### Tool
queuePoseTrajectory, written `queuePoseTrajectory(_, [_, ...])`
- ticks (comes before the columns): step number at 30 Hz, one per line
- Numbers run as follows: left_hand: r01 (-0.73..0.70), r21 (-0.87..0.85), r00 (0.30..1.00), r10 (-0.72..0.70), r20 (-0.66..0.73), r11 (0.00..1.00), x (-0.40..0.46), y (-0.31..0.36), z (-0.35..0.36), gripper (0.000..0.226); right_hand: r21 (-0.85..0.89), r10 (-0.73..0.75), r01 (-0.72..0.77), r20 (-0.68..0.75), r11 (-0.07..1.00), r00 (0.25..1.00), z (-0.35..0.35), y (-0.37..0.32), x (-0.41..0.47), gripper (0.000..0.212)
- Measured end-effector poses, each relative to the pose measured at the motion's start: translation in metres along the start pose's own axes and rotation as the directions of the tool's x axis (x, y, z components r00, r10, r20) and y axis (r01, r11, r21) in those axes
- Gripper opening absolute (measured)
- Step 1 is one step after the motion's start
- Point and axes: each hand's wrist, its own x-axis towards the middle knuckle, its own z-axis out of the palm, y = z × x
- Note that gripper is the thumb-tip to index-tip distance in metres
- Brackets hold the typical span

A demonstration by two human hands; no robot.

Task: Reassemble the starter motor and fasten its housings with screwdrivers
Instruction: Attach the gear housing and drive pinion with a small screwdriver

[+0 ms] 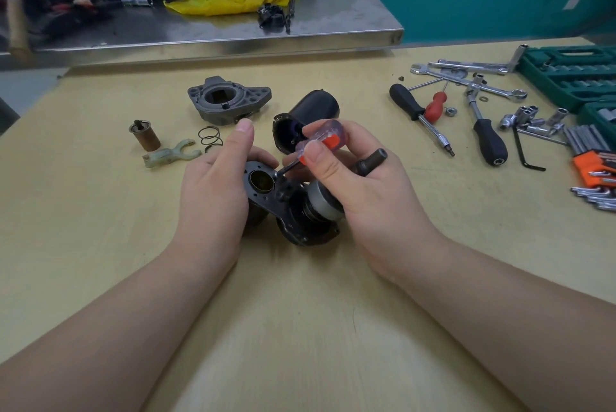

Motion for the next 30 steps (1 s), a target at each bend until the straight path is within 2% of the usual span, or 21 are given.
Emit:
queuePoseTrajectory(6, [-0.01, -0.013, 1.0, 0.01, 0.003, 1.0, 0.0005, -0.0016, -0.0027, 0.056, 0.003, 0.026, -0.026, 0.048, 1.0, 0.998, -0.0004, 0.0022, 0.0017, 0.021])
queuePoseTrajectory(13, [-0.022, 0.033, 0.999, 0.023, -0.029, 0.999, 0.0028, -0.0054, -0.0037, 0.06, -0.114, -0.035, 0.035, 0.006, 0.993, 0.999, 0.0, 0.0039, 0.0044, 0.015])
queuePoseTrajectory(19, [-0.017, 0.017, 0.999, 0.018, -0.031, 1.0, 0.0044, -0.0058, -0.0035, 0.063, -0.127, -0.024, 0.022, -0.015, 0.992, 1.0, -0.0005, 0.0059, 0.0054, 0.015])
queuePoseTrajectory(25, [-0.007, 0.045, 1.0, 0.009, -0.028, 0.999, 0.0056, -0.0075, -0.0041, 0.065, -0.07, 0.033, -0.037, -0.057, 0.997, 0.998, -0.001, 0.0074, 0.0048, 0.018])
queuePoseTrajectory(30, [-0.007, 0.046, 0.998, 0.01, -0.061, 0.999, 0.0066, -0.0078, -0.0037, 0.066, 0.111, 0.122, -0.111, -0.093, 0.988, 0.988, 0.0001, 0.0101, 0.0045, 0.013])
